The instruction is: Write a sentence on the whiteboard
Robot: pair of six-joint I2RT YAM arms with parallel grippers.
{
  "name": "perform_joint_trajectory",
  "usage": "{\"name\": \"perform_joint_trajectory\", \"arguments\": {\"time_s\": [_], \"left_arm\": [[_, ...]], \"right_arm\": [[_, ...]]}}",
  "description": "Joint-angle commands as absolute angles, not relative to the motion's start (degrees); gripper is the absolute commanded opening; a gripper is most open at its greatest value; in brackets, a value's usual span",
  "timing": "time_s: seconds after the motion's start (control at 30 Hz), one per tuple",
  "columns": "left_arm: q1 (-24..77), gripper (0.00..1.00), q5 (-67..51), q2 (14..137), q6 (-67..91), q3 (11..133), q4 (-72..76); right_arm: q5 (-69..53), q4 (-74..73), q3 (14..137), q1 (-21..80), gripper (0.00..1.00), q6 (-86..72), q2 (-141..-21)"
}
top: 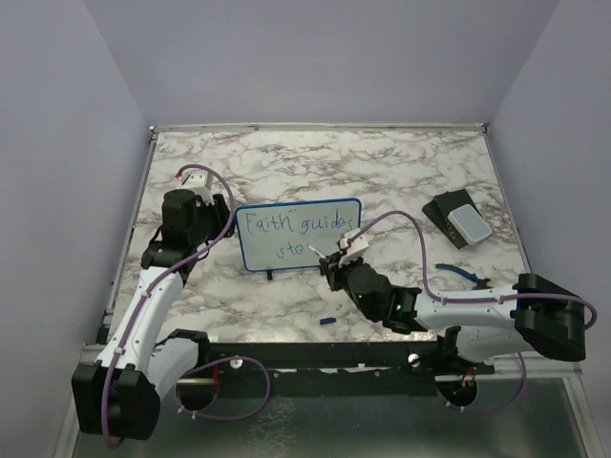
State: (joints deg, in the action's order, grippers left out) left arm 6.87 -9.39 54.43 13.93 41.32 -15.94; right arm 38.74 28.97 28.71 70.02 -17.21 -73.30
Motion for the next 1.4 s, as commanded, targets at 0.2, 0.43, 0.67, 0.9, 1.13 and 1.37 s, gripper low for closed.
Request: {"name": "perform_joint_trajectory", "arguments": {"time_s": [0.2, 0.43, 0.67, 0.9, 1.13, 1.37], "left_arm": [[7.19, 0.46, -8.91, 53.55, 13.94, 40.54, -15.93], [7.22, 0.46, -8.96, 53.20, 13.89, 40.53, -15.96], [7.16, 0.46, -9.04, 53.09, 13.93, 40.52, -15.97], [7.19, 0.46, -9.05, 53.08, 13.89, 40.52, -15.99], [7.14, 0.47, -8.90, 53.25, 13.93, 40.52, -15.96], [7.17, 0.46, -8.94, 53.44, 13.89, 40.55, -15.99]], "right_arm": [[40.63, 28.72, 30.50, 69.43, 0.01, -18.45, -76.31], [39.08, 24.46, 29.76, 69.43, 0.01, -23.17, -75.51], [37.44, 20.20, 31.22, 69.43, 0.01, -26.16, -76.35], [35.80, 18.67, 32.02, 69.47, 0.01, -27.37, -77.13], [32.61, 22.31, 30.16, 69.66, 0.01, -23.51, -73.96], [37.70, 23.04, 30.77, 70.02, 0.01, -21.55, -71.16]]}}
